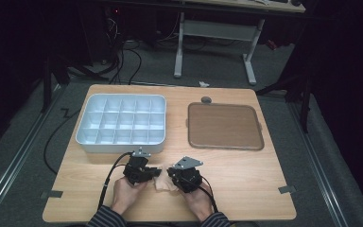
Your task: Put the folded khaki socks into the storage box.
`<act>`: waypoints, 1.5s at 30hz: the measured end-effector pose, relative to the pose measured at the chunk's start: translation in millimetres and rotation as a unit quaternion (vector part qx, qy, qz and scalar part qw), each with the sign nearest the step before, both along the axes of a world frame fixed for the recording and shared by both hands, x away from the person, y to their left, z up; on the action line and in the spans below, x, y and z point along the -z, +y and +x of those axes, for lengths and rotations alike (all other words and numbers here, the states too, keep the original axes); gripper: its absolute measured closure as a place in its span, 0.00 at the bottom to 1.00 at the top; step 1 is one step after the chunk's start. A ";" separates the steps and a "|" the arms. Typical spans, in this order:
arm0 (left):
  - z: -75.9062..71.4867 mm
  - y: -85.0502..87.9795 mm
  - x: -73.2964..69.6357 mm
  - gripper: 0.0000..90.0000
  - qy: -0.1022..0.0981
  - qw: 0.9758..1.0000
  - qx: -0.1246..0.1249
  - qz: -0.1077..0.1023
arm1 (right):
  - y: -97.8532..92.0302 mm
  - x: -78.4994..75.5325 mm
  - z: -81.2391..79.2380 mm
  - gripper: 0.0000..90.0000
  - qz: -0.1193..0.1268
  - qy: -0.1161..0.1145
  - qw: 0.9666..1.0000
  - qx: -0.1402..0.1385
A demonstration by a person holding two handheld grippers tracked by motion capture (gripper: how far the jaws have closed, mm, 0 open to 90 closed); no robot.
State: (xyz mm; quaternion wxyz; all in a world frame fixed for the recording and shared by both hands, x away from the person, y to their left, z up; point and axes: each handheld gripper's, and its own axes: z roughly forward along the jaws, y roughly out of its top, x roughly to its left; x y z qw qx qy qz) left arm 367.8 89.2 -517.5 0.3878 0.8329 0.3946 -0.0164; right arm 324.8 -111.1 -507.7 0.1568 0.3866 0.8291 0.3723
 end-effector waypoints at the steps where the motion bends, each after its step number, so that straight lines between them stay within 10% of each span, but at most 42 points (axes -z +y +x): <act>1: -0.3 0.7 -0.7 0.94 0.000 1.000 0.002 -0.001 | 0.4 1.3 1.0 0.96 -0.002 0.002 1.000 0.002; 35: -5.5 12.4 -19.0 0.94 -0.031 0.997 0.012 -0.077 | 26.8 11.6 10.7 0.99 -0.031 0.015 0.999 -0.025; 45: -4.6 12.8 -17.8 0.94 -0.025 0.998 0.004 -0.055 | 21.8 6.0 10.7 0.91 -0.012 0.026 0.999 -0.014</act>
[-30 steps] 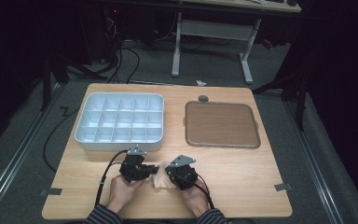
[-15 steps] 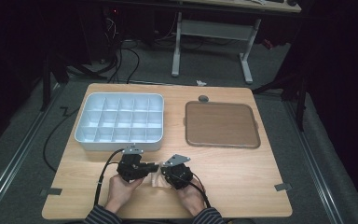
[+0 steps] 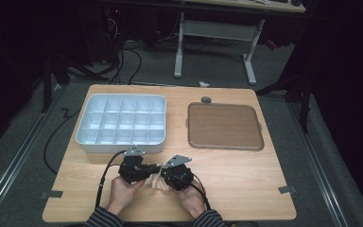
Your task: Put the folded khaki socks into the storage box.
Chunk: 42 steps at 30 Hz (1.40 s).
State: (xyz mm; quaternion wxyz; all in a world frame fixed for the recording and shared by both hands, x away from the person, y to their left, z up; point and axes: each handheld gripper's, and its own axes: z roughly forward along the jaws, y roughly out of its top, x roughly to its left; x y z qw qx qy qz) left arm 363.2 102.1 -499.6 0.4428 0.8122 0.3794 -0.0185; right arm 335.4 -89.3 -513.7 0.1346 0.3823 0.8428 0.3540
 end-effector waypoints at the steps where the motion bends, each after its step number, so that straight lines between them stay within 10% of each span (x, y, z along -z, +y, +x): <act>1: 0.1 0.5 0.0 0.94 0.001 1.000 0.000 0.002 | -1.0 -0.7 -0.4 0.90 0.001 -0.002 1.000 0.001; 16: -0.7 1.7 0.2 0.94 0.009 1.000 -0.015 0.014 | -26.8 -11.8 -8.3 0.74 0.002 -0.016 0.998 0.061; 42: 1.7 -5.2 -9.5 0.94 -0.004 1.000 0.001 0.010 | -14.9 3.4 1.2 0.85 -0.028 -0.001 0.999 0.025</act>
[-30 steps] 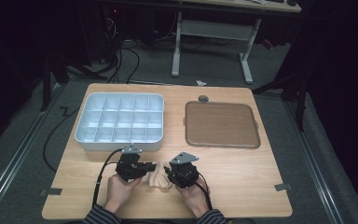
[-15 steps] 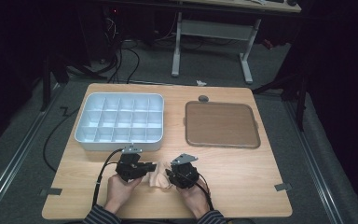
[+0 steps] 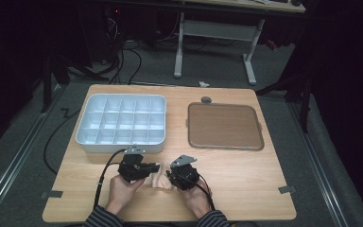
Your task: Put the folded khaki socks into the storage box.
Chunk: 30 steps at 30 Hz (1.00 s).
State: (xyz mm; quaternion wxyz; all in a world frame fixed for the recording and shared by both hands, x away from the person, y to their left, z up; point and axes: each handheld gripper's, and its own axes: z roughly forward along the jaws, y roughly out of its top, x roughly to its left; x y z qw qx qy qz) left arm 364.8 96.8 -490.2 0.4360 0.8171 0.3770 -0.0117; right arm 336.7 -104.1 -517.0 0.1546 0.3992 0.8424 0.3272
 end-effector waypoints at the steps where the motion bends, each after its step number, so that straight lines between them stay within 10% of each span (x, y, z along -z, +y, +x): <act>1: 1.0 -1.4 -0.8 0.94 0.001 1.000 0.004 0.000 | 0.6 0.1 0.6 0.85 0.000 -0.002 1.000 -0.002; 30: 16.0 -22.3 7.9 0.94 0.010 1.000 0.028 0.010 | 0.9 0.7 3.2 0.81 0.009 0.000 1.000 -0.024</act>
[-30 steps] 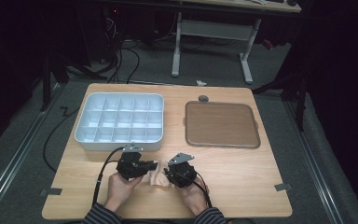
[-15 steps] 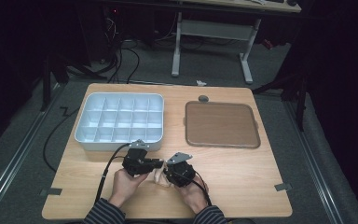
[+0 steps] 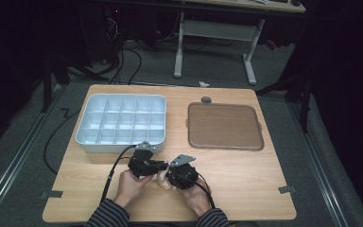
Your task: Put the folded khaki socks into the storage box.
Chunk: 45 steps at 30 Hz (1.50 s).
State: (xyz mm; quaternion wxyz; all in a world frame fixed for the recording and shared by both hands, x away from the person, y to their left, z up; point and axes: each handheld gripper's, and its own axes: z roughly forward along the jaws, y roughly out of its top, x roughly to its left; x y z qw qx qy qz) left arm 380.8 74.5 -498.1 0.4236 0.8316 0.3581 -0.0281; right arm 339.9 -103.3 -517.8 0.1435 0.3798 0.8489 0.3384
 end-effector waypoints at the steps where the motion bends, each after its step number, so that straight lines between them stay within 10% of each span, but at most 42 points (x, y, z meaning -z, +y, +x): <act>1: 0.1 0.3 0.3 0.94 -0.001 1.000 0.000 0.003 | -0.9 -0.4 0.3 0.79 0.002 0.002 1.000 0.001; 11: -4.8 -6.1 5.2 0.94 -0.015 0.999 0.010 0.050 | -20.0 -6.2 -12.4 0.75 0.042 0.000 0.999 0.027; 35: 0.5 -5.2 9.7 0.94 -0.009 0.999 -0.010 0.039 | -7.0 3.5 0.5 0.85 0.003 -0.002 1.000 0.015; 45: 1.6 -6.2 10.9 0.94 -0.008 0.999 -0.013 0.038 | -19.0 -12.5 -32.9 0.81 0.029 -0.024 0.999 0.003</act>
